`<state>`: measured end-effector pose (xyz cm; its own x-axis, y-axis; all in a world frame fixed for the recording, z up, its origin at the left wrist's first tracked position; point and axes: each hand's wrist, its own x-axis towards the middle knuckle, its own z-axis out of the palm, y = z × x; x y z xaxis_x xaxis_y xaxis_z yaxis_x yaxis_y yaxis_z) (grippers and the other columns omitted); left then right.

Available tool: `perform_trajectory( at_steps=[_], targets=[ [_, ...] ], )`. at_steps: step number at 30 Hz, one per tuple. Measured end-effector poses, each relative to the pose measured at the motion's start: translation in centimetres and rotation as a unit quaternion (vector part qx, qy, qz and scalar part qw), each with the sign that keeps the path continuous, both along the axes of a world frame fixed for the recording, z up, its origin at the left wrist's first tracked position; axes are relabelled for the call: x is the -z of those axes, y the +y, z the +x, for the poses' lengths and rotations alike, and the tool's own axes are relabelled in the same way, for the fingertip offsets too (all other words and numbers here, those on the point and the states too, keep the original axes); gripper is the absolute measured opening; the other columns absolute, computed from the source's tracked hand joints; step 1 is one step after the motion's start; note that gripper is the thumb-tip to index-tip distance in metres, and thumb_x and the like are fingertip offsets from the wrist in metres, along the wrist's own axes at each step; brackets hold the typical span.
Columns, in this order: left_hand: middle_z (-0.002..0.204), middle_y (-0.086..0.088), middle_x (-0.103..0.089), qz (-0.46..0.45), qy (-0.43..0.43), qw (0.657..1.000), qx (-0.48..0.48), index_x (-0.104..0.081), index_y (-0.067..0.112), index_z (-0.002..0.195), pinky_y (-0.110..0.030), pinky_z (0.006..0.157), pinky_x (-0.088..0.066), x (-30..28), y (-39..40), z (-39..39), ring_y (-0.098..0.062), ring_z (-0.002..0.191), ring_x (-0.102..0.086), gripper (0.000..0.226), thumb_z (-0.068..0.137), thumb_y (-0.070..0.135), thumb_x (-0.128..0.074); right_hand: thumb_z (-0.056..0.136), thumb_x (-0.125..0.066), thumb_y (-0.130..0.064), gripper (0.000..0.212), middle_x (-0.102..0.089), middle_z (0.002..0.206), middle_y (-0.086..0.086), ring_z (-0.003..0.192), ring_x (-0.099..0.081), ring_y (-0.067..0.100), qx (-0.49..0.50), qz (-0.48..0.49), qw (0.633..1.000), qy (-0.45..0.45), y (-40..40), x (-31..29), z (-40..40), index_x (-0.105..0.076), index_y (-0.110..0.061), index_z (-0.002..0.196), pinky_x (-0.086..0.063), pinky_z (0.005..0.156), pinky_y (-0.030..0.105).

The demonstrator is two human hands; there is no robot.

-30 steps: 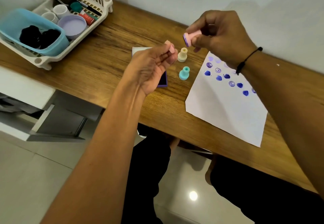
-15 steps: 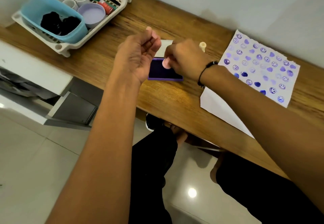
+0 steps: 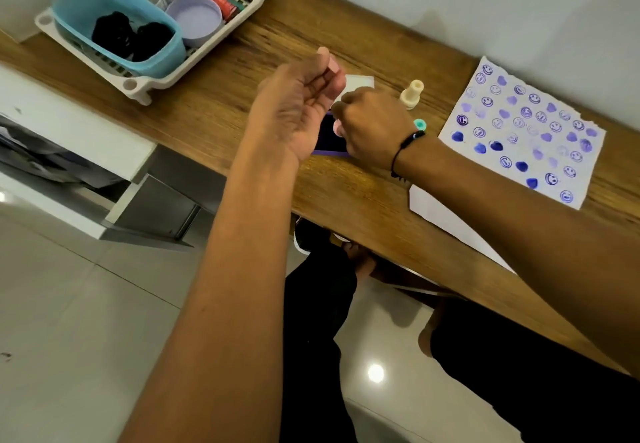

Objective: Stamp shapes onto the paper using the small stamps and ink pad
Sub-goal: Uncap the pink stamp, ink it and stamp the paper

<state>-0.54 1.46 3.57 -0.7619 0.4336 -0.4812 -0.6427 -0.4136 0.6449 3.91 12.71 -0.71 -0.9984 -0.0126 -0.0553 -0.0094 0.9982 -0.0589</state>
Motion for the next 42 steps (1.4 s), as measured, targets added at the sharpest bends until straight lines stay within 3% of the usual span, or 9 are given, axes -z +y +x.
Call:
perform_trajectory(
  at_steps=[10, 16, 21, 25, 27, 31, 36, 42],
  targets=[
    [0.077, -0.013, -0.06, -0.014, 0.009, 1.0, 0.015, -0.059, -0.003, 0.08, -0.019, 0.064, -0.056, 0.0, 0.1, 0.5, -0.017, 0.07, -0.062, 0.007, 0.085, -0.001, -0.056, 0.087, -0.046, -0.011, 0.019, -0.066, 0.098, 0.016, 0.089, -0.06, 0.035, 0.02, -0.033, 0.999, 0.016, 0.0, 0.2, 0.3, -0.061, -0.003, 0.096, -0.054, 0.07, 0.042],
    [0.072, -0.011, -0.064, -0.027, 0.006, 1.0, 0.015, -0.063, -0.001, 0.076, -0.019, 0.061, -0.057, 0.5, 0.5, 0.5, -0.014, 0.062, -0.067, 0.008, 0.083, -0.001, -0.059, 0.088, -0.047, -0.008, 0.016, -0.064, 0.104, 0.016, 0.096, -0.059, 0.035, 0.022, -0.006, 1.0, 0.006, 0.1, -0.2, 0.2, -0.06, -0.003, 0.096, -0.039, 0.062, 0.033],
    [0.067, -0.007, -0.065, 0.018, 0.02, 0.999, 0.024, -0.062, 0.001, 0.075, -0.018, 0.065, -0.055, 0.3, 0.6, 0.7, -0.013, 0.064, -0.066, 0.012, 0.086, 0.0, -0.056, 0.09, -0.048, -0.01, 0.019, -0.064, 0.108, 0.016, 0.1, -0.058, 0.034, 0.066, -0.011, 0.995, 0.069, 1.8, -2.4, 2.8, -0.06, -0.005, 0.105, -0.033, 0.062, 0.03],
    [0.062, -0.003, -0.067, 0.028, 0.036, 0.994, 0.097, -0.061, 0.001, 0.073, -0.016, 0.065, -0.055, 0.3, 2.9, 3.0, -0.011, 0.064, -0.065, 0.018, 0.088, 0.003, -0.051, 0.089, -0.049, -0.016, 0.021, -0.068, 0.107, 0.015, 0.1, -0.06, 0.034, 0.151, -0.045, 0.985, 0.069, 5.6, -4.7, 6.8, -0.065, -0.01, 0.101, -0.051, 0.075, 0.036],
    [0.066, -0.003, -0.066, 0.034, 0.035, 0.988, 0.144, -0.06, 0.002, 0.075, -0.015, 0.064, -0.054, 0.5, 4.7, 4.8, -0.011, 0.067, -0.063, 0.017, 0.089, 0.003, -0.05, 0.087, -0.05, -0.015, 0.02, -0.068, 0.105, 0.014, 0.1, -0.06, 0.034, 0.189, -0.053, 0.978, 0.066, 7.8, -5.6, 9.4, -0.067, -0.009, 0.095, -0.051, 0.081, 0.041],
    [0.067, -0.003, -0.064, 0.045, 0.025, 0.976, 0.212, -0.06, 0.002, 0.071, -0.016, 0.063, -0.054, 0.4, 9.7, 8.5, -0.011, 0.068, -0.063, 0.019, 0.088, 0.003, -0.052, 0.087, -0.053, -0.016, 0.019, -0.068, 0.092, 0.018, 0.089, -0.059, 0.035, 0.265, -0.039, 0.962, 0.059, 11.8, -5.5, 15.4, -0.068, -0.004, 0.089, -0.046, 0.072, 0.039],
    [0.072, -0.006, -0.061, 0.043, 0.011, 0.964, 0.264, -0.06, 0.002, 0.072, -0.019, 0.066, -0.057, 0.8, 13.7, 12.4, -0.014, 0.071, -0.061, 0.014, 0.086, 0.0, -0.056, 0.09, -0.051, -0.011, 0.02, -0.071, 0.09, 0.019, 0.082, -0.061, 0.033, 0.302, -0.042, 0.952, 0.03, 14.4, -3.1, 20.8, -0.069, -0.002, 0.089, -0.04, 0.065, 0.031],
    [0.071, -0.006, -0.063, 0.033, 0.014, 0.958, 0.284, -0.061, 0.002, 0.071, -0.02, 0.066, -0.056, 1.6, 15.1, 13.9, -0.014, 0.069, -0.063, 0.014, 0.084, 0.001, -0.058, 0.091, -0.052, -0.012, 0.021, -0.071, 0.098, 0.02, 0.089, -0.063, 0.034, 0.3, -0.034, 0.953, 0.031, 14.9, -1.1, 22.1, -0.068, 0.0, 0.099, -0.052, 0.076, 0.039]
  ],
)
